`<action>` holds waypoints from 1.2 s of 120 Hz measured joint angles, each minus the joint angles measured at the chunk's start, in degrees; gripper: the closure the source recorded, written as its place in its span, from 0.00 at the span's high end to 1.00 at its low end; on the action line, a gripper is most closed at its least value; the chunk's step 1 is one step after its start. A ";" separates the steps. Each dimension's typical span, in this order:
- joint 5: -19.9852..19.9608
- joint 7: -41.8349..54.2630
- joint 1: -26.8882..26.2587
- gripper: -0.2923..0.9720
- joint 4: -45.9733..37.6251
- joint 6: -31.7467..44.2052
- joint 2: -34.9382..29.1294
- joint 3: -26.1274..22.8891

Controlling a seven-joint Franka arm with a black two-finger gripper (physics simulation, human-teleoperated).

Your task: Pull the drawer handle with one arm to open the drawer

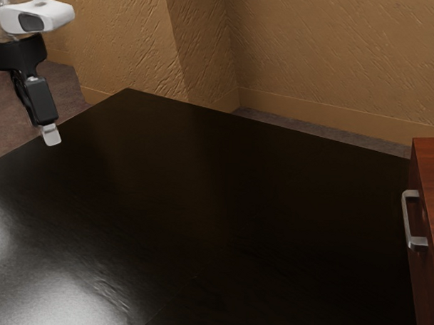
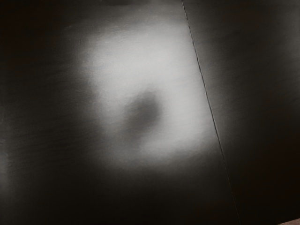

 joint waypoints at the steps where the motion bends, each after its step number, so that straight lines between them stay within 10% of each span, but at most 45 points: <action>1: 0.02 0.38 -0.01 0.77 -0.01 0.40 0.00 0.00; 36: -4.65 10.81 1.46 0.77 -0.05 7.67 -0.02 4.06; 72: -10.47 29.06 -7.41 0.77 1.70 9.46 0.92 -15.43; 144: -2.91 67.08 -1.94 0.77 4.27 13.21 8.76 -16.58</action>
